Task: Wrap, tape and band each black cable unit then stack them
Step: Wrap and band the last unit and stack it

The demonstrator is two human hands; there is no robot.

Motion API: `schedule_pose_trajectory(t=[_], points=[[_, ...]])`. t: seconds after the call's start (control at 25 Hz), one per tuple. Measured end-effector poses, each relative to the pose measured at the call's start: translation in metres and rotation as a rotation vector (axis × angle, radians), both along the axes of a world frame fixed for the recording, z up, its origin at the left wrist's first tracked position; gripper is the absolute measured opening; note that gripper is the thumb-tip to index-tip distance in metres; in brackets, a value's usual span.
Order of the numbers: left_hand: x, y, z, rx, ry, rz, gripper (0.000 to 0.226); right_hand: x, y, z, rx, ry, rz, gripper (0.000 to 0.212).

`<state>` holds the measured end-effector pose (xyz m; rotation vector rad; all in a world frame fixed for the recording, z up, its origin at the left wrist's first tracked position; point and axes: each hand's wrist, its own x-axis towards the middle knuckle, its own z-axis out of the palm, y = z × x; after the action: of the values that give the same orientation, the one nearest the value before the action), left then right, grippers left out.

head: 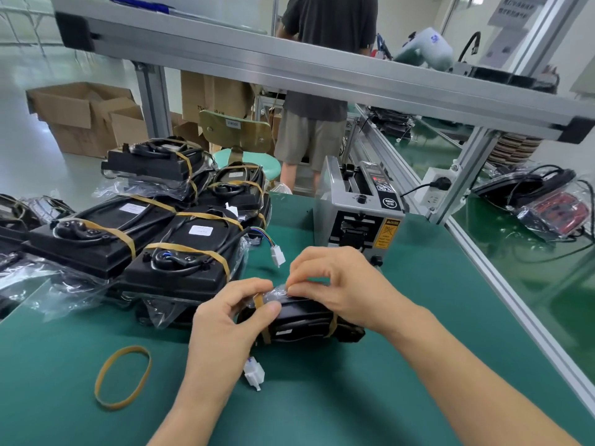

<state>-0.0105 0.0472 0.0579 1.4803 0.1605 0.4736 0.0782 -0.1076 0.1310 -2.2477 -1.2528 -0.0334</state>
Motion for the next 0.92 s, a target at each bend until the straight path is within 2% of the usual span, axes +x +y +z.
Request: schedule_pose_trajectory(t=[0.12, 0.2, 0.28, 0.36, 0.44, 0.52, 0.6, 0.68, 0.8, 0.84, 0.92], points=[[-0.001, -0.002, 0.001, 0.041, 0.022, 0.049, 0.028, -0.005, 0.003, -0.009, -0.038, -0.313, 0.000, 0.014], [-0.003, 0.001, 0.003, 0.140, 0.028, 0.027, 0.029, -0.009, 0.009, -0.013, -0.107, -0.389, -0.085, 0.017], [-0.006, 0.007, 0.007, 0.236, 0.020, -0.034, 0.035, -0.010, 0.020, -0.014, -0.193, -0.300, -0.205, 0.020], [-0.008, 0.012, 0.010, 0.319, -0.017, -0.133, 0.043, -0.006, 0.028, -0.007, -0.267, -0.121, -0.284, 0.018], [-0.010, 0.012, 0.011, 0.437, -0.041, -0.249, 0.057, 0.005, 0.030, 0.006, -0.399, 0.085, -0.262, 0.017], [-0.009, 0.009, 0.008, 0.489, -0.045, -0.265, 0.063, 0.012, 0.027, 0.016, -0.449, 0.309, -0.222, 0.018], [-0.008, 0.008, 0.004, 0.485, -0.065, -0.207, 0.060, 0.014, 0.022, 0.017, -0.341, 0.432, -0.215, 0.022], [-0.008, 0.006, 0.003, 0.470, -0.086, -0.195, 0.060, 0.014, 0.012, 0.011, -0.142, 0.398, -0.259, 0.027], [-0.010, 0.005, -0.003, 0.453, -0.098, -0.216, 0.068, 0.028, -0.020, -0.003, 0.242, 0.169, -0.608, 0.023], [-0.013, 0.002, -0.005, 0.473, -0.107, -0.169, 0.068, 0.034, -0.034, -0.008, 0.306, 0.162, -0.758, 0.022], [-0.019, -0.004, -0.010, 0.504, -0.138, 0.007, 0.063, 0.043, -0.054, -0.021, 0.399, 0.348, -0.952, 0.021]])
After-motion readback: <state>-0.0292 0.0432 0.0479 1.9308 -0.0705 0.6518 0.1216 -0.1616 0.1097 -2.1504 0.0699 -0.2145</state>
